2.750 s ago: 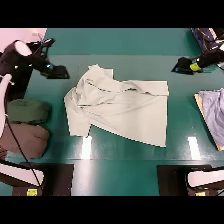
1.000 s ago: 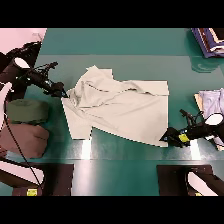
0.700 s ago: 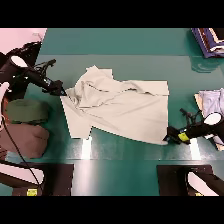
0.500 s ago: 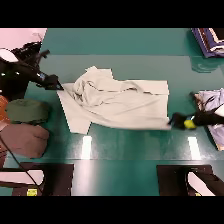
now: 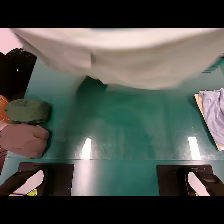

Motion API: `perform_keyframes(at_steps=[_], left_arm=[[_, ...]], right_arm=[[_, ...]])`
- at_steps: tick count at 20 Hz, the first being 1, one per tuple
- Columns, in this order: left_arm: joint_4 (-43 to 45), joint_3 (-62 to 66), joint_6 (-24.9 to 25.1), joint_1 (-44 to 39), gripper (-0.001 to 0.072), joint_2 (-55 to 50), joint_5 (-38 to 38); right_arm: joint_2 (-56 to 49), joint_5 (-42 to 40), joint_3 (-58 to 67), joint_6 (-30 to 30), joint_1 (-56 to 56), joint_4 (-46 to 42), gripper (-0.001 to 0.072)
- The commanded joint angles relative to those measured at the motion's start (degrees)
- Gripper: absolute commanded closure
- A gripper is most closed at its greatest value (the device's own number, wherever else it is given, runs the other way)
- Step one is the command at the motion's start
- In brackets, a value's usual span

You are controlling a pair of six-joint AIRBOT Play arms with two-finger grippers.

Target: Fold the shirts.

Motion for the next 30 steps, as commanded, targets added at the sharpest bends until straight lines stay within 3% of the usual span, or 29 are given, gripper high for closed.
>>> perform_keyframes(at_steps=[1, 5, 9, 12, 16, 18, 24, 26, 30], left_arm=[[-0.5, 9.7, -2.9, 0.0, 0.0683, 8.4, 7.4], [-0.6, 9.7, -4.2, 0.0, 0.0683, 16.4, 12.6], [-1.6, 9.4, -5.9, 0.0, 0.0684, 18.4, 10.3], [-1.2, 0.1, -6.1, 0.0, 0.0684, 18.3, 9.5], [-1.2, -15.5, -7.3, 0.0, 0.0683, 11.0, -3.1], [-1.2, -23.1, -7.0, 0.0, 0.0683, 5.2, -5.1], [-2.4, -32.8, -2.1, -0.9, 0.0683, -18.9, 1.9], [-5.1, -32.0, 3.8, -2.6, 0.0683, -26.7, 8.1], [-5.7, -20.7, 4.8, -4.6, 0.0683, -39.6, 14.1]], right_arm=[[0.4, 2.9, 14.5, -0.7, 0.0, -7.5, 0.07], [-0.1, 10.8, 22.3, -0.6, 0.0, -11.9, 0.07], [-3.1, 19.1, 28.1, 1.6, 0.0, -16.8, 0.0701], [-7.1, 24.2, 24.8, 3.0, 0.0, -16.3, 0.0701], [-17.3, 32.0, 15.1, 3.1, 0.0, -16.3, 0.0701], [-23.6, 33.5, 10.5, 3.0, 0.0, -16.3, 0.0701], [-43.3, 29.3, 4.3, 3.0, 0.0, -16.2, 0.0701], [-48.3, 23.3, 4.3, 3.0, 0.0, -14.8, 0.07], [-53.7, 8.2, 4.3, 3.4, -1.0, -4.6, 0.0701]])
